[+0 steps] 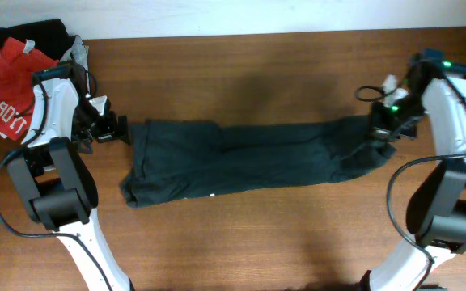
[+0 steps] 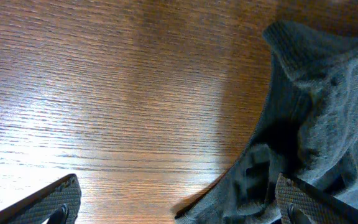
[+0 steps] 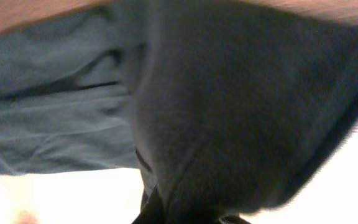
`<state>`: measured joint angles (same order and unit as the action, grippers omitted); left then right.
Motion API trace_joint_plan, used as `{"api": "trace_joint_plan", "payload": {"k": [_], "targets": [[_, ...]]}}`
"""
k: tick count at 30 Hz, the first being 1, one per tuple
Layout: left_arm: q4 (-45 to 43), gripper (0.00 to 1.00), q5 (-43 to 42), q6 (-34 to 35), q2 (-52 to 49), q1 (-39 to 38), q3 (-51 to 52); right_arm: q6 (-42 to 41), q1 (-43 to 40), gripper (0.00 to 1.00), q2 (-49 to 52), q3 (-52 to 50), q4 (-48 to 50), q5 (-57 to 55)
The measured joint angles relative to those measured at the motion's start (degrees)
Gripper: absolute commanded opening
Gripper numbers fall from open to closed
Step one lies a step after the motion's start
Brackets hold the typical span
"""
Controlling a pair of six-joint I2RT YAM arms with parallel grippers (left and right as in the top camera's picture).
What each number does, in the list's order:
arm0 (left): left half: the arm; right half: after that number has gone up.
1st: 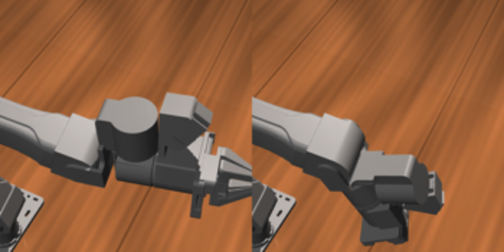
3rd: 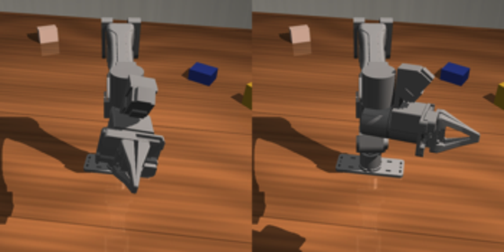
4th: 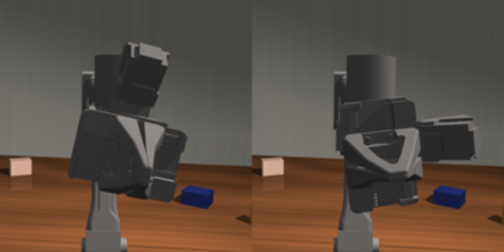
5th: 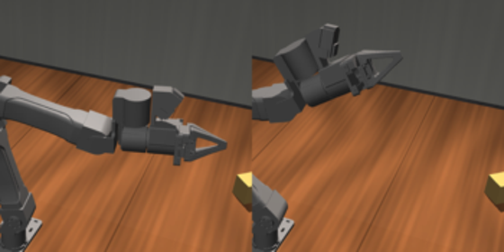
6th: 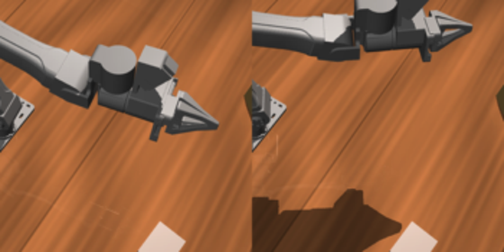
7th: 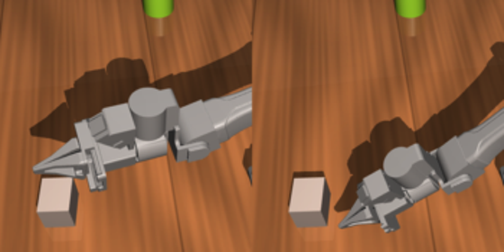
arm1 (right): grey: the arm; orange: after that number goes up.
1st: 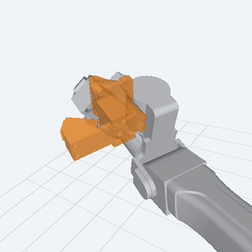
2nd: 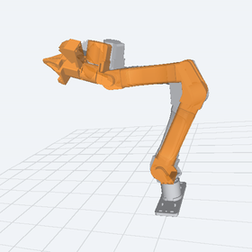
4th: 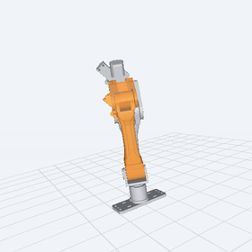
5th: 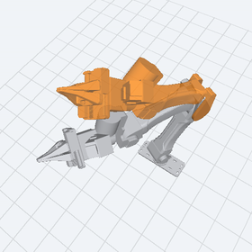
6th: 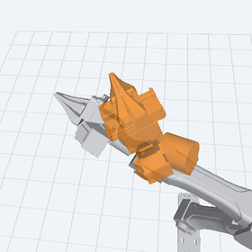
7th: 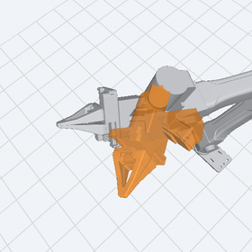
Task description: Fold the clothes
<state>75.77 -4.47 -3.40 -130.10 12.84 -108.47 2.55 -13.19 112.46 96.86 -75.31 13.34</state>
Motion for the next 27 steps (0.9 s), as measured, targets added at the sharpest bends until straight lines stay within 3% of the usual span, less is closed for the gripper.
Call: {"api": "trace_joint_plan", "payload": {"k": [4, 9, 10, 11, 12, 15, 18, 19, 20, 21, 22, 24, 27], "targets": [[0.0, 0.99, 0.0, 0.24, 0.0, 0.0, 0.0, -0.81, 14.08, 0.04, 0.02, 0.0, 1.66, -0.39], [0.0, 1.0, 0.0, 0.44, 0.0, 0.0, 0.0, -5.62, 24.65, 0.04, 2.45, 0.0, 5.16, -0.42], [0.0, 0.99, 0.0, 0.44, 0.0, 0.0, 0.0, -7.17, 26.91, 0.11, 2.99, 0.0, 6.27, -0.42], [0.0, 0.99, 0.0, 0.46, 0.0, 0.0, 0.0, -8.09, 28.24, 0.46, 3.48, 0.0, 7.1, -0.39], [0.0, 0.99, 0.0, 0.46, 0.0, 0.0, 0.0, -9.46, 29.64, 0.49, 4.13, 0.0, 8.22, -0.31], [0.0, 0.99, 0.0, 0.46, 0.0, 0.0, 0.0, -11.69, 33.07, 0.8, 5.57, 0.0, 11.23, 0.24], [0.0, 0.99, 0.0, 0.46, 0.0, 0.0, 0.0, -11.98, 33.16, 0.84, 5.92, 1.44, 8.9, 0.87], [0.02, 0.99, -0.02, 0.46, 0.0, 0.0, 0.0, -11.91, 31.76, 0.84, 6.01, 3.56, 7.08, 1.07], [0.02, 0.99, 0.0, 0.46, 0.0, 0.0, 0.0, -11.8, 29.92, 0.7, 6.01, 5.31, 6.58, 1.09], [0.0, 0.99, 0.0, 0.46, 0.0, 0.0, 0.0, -11.8, 26.77, 0.38, 6.01, 6.64, 6.62, 1.07], [-0.02, 0.99, -0.02, 0.46, 0.0, 0.0, 0.0, -11.76, 24.26, 0.2, 6.01, 6.64, 6.71, 1.07], [0.0, 0.99, 0.0, 0.46, 0.0, 0.0, 0.0, -11.78, 22.36, 0.06, 6.03, 4.07, 8.79, 1.09], [-0.13, 0.99, -0.02, 0.46, 0.0, 0.0, 0.0, -12.41, 24.7, 0.04, 6.4, -4.52, 16.92, 3.8]]}}
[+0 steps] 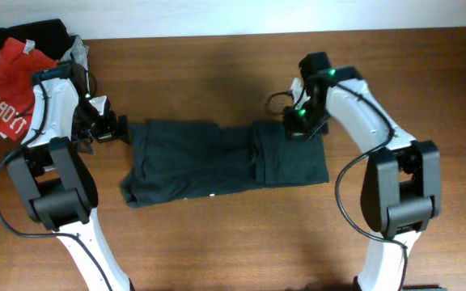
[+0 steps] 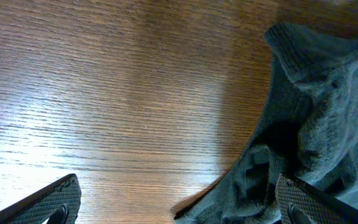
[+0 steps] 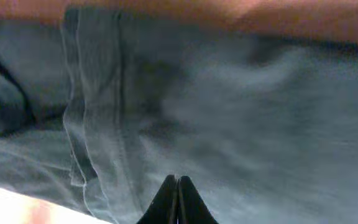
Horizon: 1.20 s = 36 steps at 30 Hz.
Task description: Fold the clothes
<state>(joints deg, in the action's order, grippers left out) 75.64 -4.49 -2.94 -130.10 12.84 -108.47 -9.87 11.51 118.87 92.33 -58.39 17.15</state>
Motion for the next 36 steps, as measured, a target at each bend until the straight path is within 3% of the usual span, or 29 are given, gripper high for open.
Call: {"api": "trace_joint_plan", "payload": {"k": [4, 8, 9, 10, 11, 12, 14, 16, 19, 22, 25, 26, 27, 28, 29, 30, 36], "targets": [[-0.04, 0.99, 0.02, 0.0, 0.0, 0.0, 0.0, -4.85, 7.8, 0.05, 0.26, -8.26, 10.78, 3.08], [-0.02, 0.99, 0.02, 0.0, 0.0, 0.0, 0.0, -6.62, 11.96, 0.07, 0.28, -8.24, 12.02, 4.2], [-0.02, 0.99, 0.02, 0.0, 0.0, 0.0, 0.0, -6.29, 11.06, 0.19, 0.31, -6.08, 7.37, 4.26], [-0.17, 0.99, 0.0, 0.0, 0.0, 0.0, 0.0, -5.75, 9.7, 0.7, 0.11, -3.28, 4.85, 4.42], [-0.09, 0.99, 0.0, 0.0, 0.0, 0.0, 0.0, -4.52, 7.72, 0.89, -0.13, 1.29, -0.02, 4.59], [-0.17, 0.99, 0.02, 0.0, 0.0, 0.0, 0.0, -2.8, 4.85, 0.99, -0.48, 7.23, -5.4, 4.83], [-0.33, 0.99, 0.02, 0.02, 0.0, 0.0, 0.0, 0.37, -5.46, 0.99, -2.99, 19.26, -8.92, 2.67], [-2.19, 0.99, -3.58, -0.44, 0.0, 0.63, 0.0, 1.09, -12.35, 0.99, -3.98, 20.81, -9.6, 1.03], [-1.55, 0.99, -21.18, -8.31, 0.0, 3.54, 0.83, 1.31, -23.54, 0.99, -3.85, 20.79, -11.96, -0.83], [-1.64, 0.99, -29.62, -14.38, 0.24, 3.41, 9.53, 1.29, -27.98, 0.99, -3.85, 20.79, -12.5, -0.85], [-5.73, 0.99, -36.24, -15.52, 2.19, 3.52, 18.14, 1.33, -28.2, 0.99, -3.85, 20.79, -12.72, -0.83], [-7.43, 0.94, -38.86, -15.58, 3.02, 3.58, 20.68, 1.29, -28.2, 0.99, -3.85, 20.79, -12.76, -0.83], [-7.91, 0.81, -40.81, -15.61, 3.21, 3.58, 21.99, 1.33, -28.2, 0.99, -3.85, 20.79, -12.74, -0.83], [-8.17, 0.6, -41.55, -15.72, 3.21, 3.48, 22.62, 1.33, -28.2, 0.99, -3.85, 20.79, -12.74, -0.83], [-9.01, 0.2, -41.24, -16.0, 3.08, 2.73, 23.43, 1.31, -28.2, 0.99, -3.85, 20.79, -12.72, -0.83], [-9.97, 0.01, -40.04, -16.15, 3.06, 1.95, 23.69, 1.33, -28.2, 0.99, -3.85, 20.79, -12.74, -0.83], [-10.16, 0.01, -33.27, -7.28, 1.51, 1.29, 22.84, 1.31, -28.2, 0.99, -3.85, 20.79, -12.74, -0.83]]}}
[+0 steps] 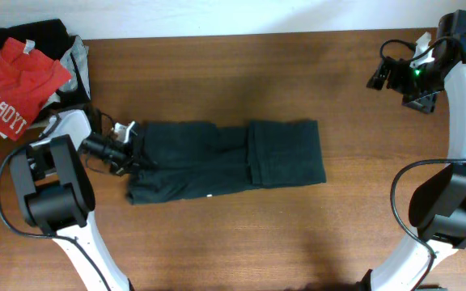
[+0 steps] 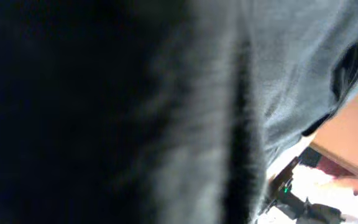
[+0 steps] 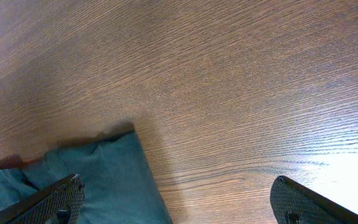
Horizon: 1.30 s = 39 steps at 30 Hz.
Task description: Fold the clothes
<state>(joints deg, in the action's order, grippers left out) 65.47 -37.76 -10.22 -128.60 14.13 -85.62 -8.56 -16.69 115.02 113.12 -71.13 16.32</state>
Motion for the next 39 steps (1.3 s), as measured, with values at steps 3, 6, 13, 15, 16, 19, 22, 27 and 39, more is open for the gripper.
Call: {"api": "trace_joint_plan", "payload": {"k": [3, 6, 13, 15, 16, 19, 22, 27, 39], "targets": [[4.37, 0.01, 11.85, 5.38, -0.04, 6.25, -6.91, 0.02, 0.0, 0.99, 0.0, 0.0, 0.04, 0.0], [14.91, 0.01, 19.56, 7.96, -1.38, 11.76, -20.41, 0.02, 0.0, 0.99, 0.0, 0.0, 0.04, 0.0], [26.95, 0.01, 19.52, 8.79, -0.17, -0.66, -35.39, -0.02, 0.0, 0.99, 0.0, 0.0, -0.02, 0.0], [26.64, 0.01, 16.57, 8.83, 0.35, -6.21, -35.41, 0.04, 0.0, 0.99, 0.0, 0.0, -0.02, 0.0], [26.62, 0.01, 15.5, 8.83, 0.55, -8.57, -35.41, 0.02, 0.0, 0.99, 0.0, 0.0, 0.0, 0.0], [25.68, 0.01, 13.2, 9.01, 0.7, -15.76, -35.41, 0.02, 0.0, 0.99, 0.0, 0.0, 0.0, 0.0], [24.28, 0.01, 10.93, 9.03, 1.81, -20.02, -35.41, 0.04, 0.0, 0.99, 0.0, 0.0, 0.0, 0.0], [21.4, 0.01, 11.37, 9.22, 1.86, -29.42, -35.32, 0.0, 0.0, 0.99, 0.0, 0.0, 0.0, 0.0], [11.23, 0.6, 8.94, 11.8, 2.49, -31.89, -26.27, 0.0, 0.0, 0.99, 0.0, 0.0, 0.0, 0.0]]}}
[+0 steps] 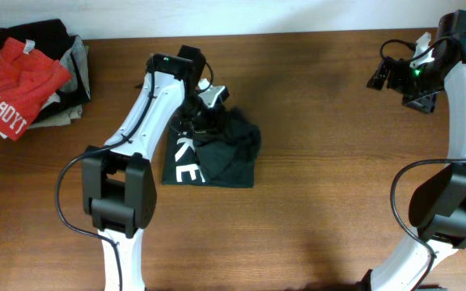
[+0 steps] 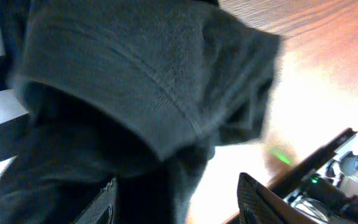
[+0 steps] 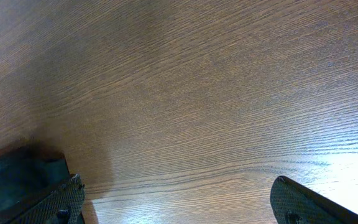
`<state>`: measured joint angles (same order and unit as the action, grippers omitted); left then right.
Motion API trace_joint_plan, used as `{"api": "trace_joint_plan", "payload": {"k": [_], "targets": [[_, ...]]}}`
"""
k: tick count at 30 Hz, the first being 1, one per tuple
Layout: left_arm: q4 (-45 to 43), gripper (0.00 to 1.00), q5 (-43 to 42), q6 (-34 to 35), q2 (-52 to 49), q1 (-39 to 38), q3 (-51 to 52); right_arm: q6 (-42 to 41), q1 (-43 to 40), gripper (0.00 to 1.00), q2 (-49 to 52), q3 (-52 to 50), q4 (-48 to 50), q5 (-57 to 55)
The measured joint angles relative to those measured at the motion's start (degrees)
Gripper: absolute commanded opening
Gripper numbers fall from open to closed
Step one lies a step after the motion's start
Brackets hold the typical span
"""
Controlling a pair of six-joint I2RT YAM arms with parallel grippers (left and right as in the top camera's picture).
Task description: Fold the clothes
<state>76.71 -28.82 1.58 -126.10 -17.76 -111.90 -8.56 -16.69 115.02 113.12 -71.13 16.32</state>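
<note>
A dark green garment lies folded into a compact bundle at the table's middle left, white lettering showing on its left part. Its top layer is rumpled. My left gripper hangs just over the bundle's back edge. In the left wrist view the left gripper is open, its fingers wide apart, with the dark cloth close below them. My right gripper is open at the back right over bare wood. The right wrist view shows the gripper empty and the garment far off.
A pile of other clothes sits at the back left corner, a red printed shirt on top of black cloth. The wooden table runs to the frame's edges.
The garment was a long folded strip with my left gripper on its left end. Now it is a short bundle and the left gripper is open over it, further right. The right arm is unmoved.
First the garment lay at full length, my right gripper on its right end and the left open beside its left end. Then the right end lay folded over the middle. Then the right gripper stood open at the back right. Now the left end is folded over too.
</note>
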Motion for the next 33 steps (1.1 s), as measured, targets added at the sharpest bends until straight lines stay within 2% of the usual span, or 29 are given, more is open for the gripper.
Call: {"api": "trace_joint_plan", "payload": {"k": [2, 6, 9, 11, 13, 14, 16, 19, 23, 24, 25, 26, 27, 28, 33], "targets": [[-0.94, 0.55, -3.43, 0.0, 0.0, -2.75, 0.0, 0.02, 0.0, 0.99, 0.0, 0.0, 0.0, 0.0], [2.93, 0.54, -2.71, -0.44, 1.2, -3.58, -2.49, 0.02, 0.0, 0.99, 0.0, 0.0, 0.02, 0.0], [8.66, 0.54, 6.86, 0.76, 12.52, 9.9, -6.91, 0.0, 0.0, 0.99, 0.0, 0.0, -0.02, 0.0], [11.39, 0.55, 8.83, 0.85, 14.29, 15.02, -4.92, -0.02, 0.0, 0.99, 0.0, 0.0, 0.0, 0.0], [6.88, 0.54, 9.01, 0.83, 13.88, 15.28, 2.54, 0.0, 0.0, 0.98, 0.0, 0.0, 0.11, 0.0], [1.84, 0.54, 7.39, 0.85, 13.57, 14.14, 8.68, -0.02, 0.0, 0.99, 0.0, 0.0, -0.04, 0.0], [-8.85, 0.55, 2.4, 0.92, 13.07, 12.11, 17.94, 0.02, 0.0, 0.99, 0.0, 0.0, -0.04, 0.0], [-19.34, 0.54, -6.23, 0.87, 12.94, 10.73, 27.39, 0.04, 0.0, 0.99, 0.0, 0.0, -0.02, 0.0], [-24.13, 0.54, -10.34, -0.72, 12.96, 5.92, 28.13, 0.02, 0.0, 0.99, 0.0, 0.0, -0.02, 0.0], [-24.65, 0.49, -10.58, -0.92, 12.96, 4.5, 28.13, 0.04, 0.0, 0.99, 0.0, 0.0, -0.02, 0.0], [-25.27, 0.36, -10.69, -1.11, 12.96, 3.23, 28.13, 0.02, 0.0, 0.99, 0.0, 0.0, 0.0, 0.0], [-25.42, 0.28, -10.88, -1.4, 12.96, 1.62, 28.13, 0.04, 0.0, 0.99, 0.0, 0.0, 0.0, 0.0], [-25.49, 0.03, -10.88, -1.53, 12.96, 0.5, 28.15, 0.02, 0.0, 0.99, 0.0, 0.0, 0.0, 0.0], [-25.53, 0.01, -10.88, -1.77, 12.96, -0.61, 28.15, 0.0, 0.0, 0.99, 0.0, 0.0, 0.0, 0.02], [-25.55, 0.02, -10.86, -1.84, 12.96, -5.31, 28.17, 0.02, 0.0, 0.99, 0.0, 0.0, 0.0, 0.0]]}}
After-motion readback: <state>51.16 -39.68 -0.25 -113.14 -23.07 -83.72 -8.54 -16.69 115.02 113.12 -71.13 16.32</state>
